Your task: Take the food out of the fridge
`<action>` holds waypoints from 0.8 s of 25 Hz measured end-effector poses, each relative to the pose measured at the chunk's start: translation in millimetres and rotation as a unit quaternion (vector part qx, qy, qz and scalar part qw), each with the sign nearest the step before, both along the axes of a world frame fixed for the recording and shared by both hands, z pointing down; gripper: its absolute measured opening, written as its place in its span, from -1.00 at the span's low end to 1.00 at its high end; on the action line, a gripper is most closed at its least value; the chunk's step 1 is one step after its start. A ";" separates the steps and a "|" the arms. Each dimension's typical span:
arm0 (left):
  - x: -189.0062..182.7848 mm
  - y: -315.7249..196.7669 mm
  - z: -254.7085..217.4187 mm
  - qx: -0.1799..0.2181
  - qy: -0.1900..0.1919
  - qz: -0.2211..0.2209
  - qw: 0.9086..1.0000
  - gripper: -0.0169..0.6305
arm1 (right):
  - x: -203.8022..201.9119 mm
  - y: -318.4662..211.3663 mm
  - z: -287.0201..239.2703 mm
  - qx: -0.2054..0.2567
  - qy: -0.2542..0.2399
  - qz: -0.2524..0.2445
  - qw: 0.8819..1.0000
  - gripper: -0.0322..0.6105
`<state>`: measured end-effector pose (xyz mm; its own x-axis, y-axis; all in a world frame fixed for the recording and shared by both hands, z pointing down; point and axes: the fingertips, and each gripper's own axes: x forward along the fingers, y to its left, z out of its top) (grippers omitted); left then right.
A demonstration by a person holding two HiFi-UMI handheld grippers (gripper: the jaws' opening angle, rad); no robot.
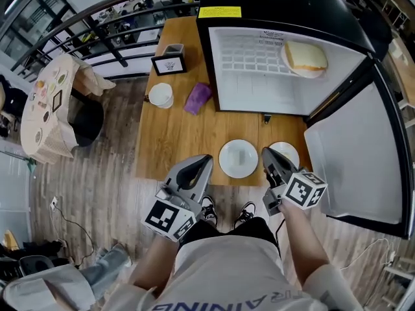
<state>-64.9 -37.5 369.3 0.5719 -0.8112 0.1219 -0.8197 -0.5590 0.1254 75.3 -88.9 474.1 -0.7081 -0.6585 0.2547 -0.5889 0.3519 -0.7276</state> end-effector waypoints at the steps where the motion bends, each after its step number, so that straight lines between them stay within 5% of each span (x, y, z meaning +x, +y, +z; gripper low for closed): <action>1: 0.1 -1.4 -3.0 0.004 0.000 0.001 1.000 -0.92 | 1.9 -1.7 -10.2 0.021 0.014 0.005 1.000 -0.83; 8: 2.3 -8.8 -21.1 0.027 0.002 0.012 1.000 -0.92 | 7.5 0.4 -76.5 0.167 0.125 0.014 0.978 -0.84; 20: 15.7 -26.3 -52.4 0.066 0.005 0.042 0.997 -0.92 | 31.0 -7.0 -136.6 0.216 0.138 0.059 0.965 -0.84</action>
<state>-49.2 -63.8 316.9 0.6388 -0.7693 0.0101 -0.7686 -0.6375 0.0545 106.2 -95.9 337.6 -0.5666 -0.8170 0.1074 -0.7937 0.5060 -0.3375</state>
